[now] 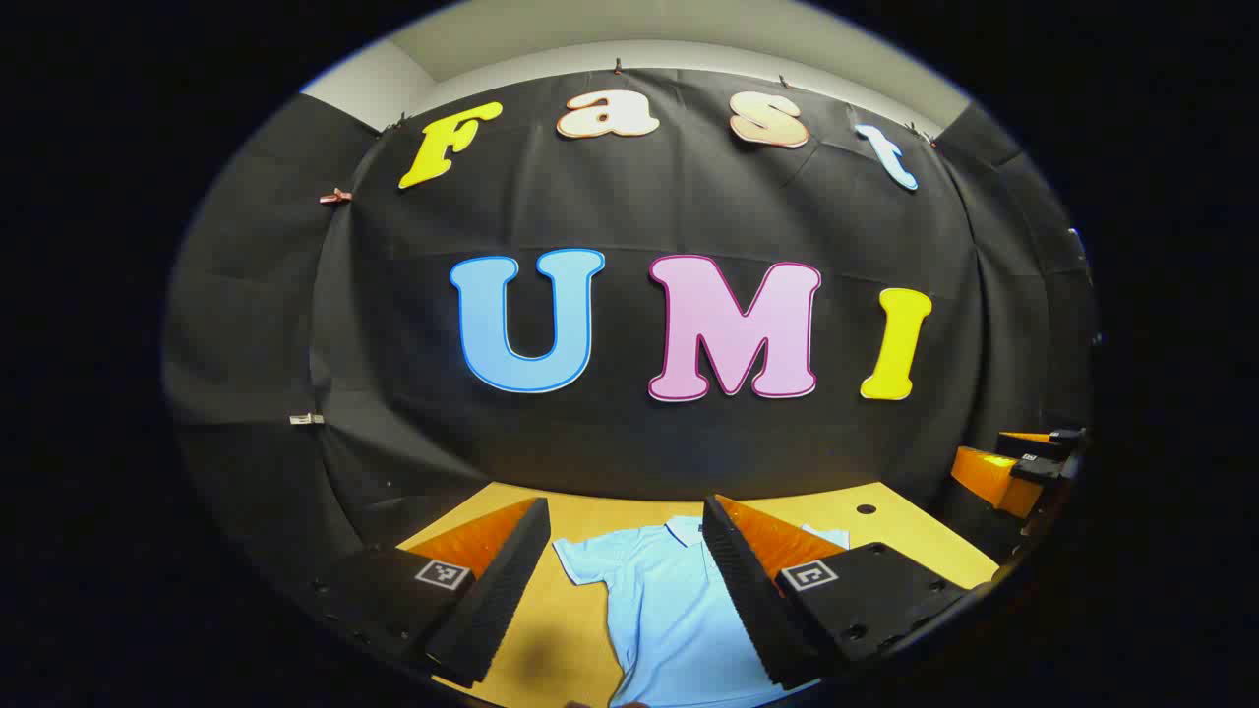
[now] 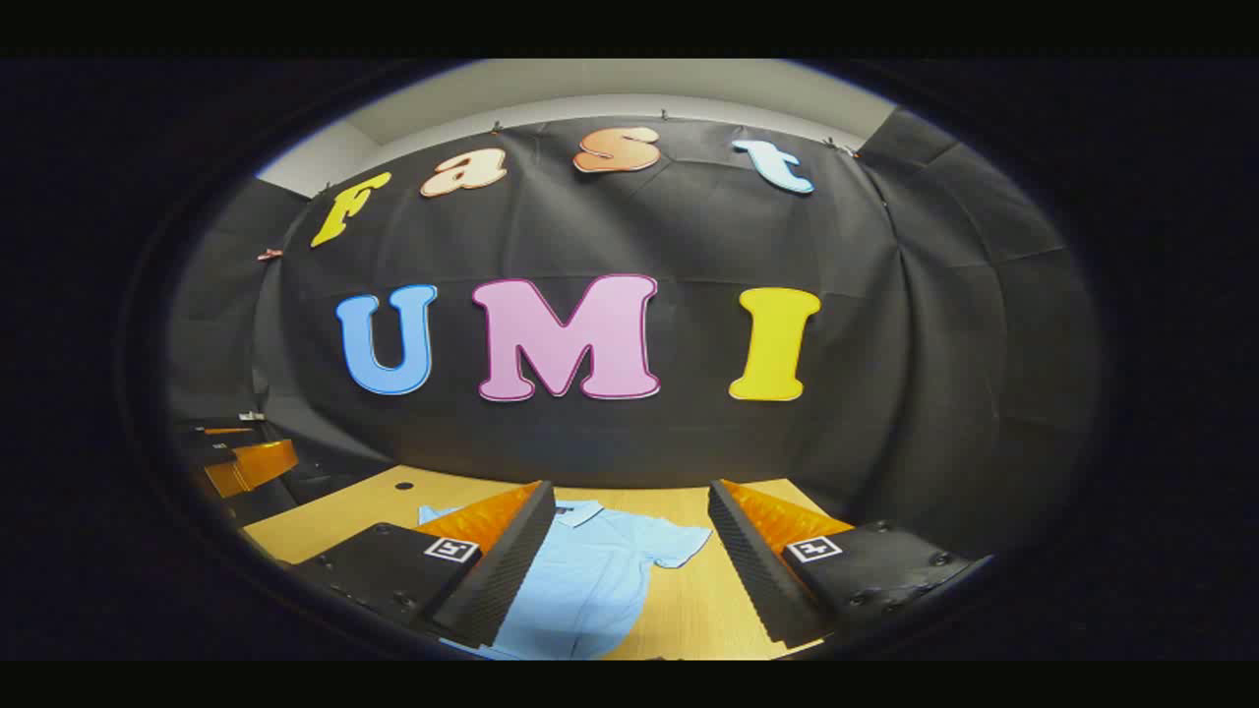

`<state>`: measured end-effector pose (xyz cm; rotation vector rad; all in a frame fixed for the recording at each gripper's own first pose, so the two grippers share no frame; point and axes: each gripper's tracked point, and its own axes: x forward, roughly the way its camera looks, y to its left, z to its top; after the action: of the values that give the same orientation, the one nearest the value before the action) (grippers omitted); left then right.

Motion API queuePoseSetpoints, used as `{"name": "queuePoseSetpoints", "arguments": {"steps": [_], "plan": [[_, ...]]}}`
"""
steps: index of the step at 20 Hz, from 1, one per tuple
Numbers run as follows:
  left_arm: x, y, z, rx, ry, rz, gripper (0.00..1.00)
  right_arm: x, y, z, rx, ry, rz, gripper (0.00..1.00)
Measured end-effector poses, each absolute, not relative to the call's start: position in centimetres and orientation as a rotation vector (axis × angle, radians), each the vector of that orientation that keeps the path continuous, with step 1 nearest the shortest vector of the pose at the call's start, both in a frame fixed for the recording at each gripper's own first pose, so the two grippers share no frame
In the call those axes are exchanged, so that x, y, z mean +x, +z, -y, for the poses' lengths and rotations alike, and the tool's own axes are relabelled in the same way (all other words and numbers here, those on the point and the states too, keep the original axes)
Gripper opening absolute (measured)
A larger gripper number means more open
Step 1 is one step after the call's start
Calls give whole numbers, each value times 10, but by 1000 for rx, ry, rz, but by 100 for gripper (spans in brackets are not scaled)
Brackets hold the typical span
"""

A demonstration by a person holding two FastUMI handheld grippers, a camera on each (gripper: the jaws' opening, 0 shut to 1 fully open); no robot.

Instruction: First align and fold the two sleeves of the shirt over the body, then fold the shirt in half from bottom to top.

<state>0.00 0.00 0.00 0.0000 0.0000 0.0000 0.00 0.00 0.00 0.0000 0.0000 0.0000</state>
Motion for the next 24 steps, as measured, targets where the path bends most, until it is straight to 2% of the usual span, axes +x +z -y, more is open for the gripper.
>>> {"name": "queuePoseSetpoints", "arguments": {"steps": [19,24], "plan": [[23,-11,12,-6,-91,-24,99,20,-20,13,1,-49,-54,97],[31,-16,9,-3,-92,-51,99,46,-26,25,-16,-74,-73,98]]}}
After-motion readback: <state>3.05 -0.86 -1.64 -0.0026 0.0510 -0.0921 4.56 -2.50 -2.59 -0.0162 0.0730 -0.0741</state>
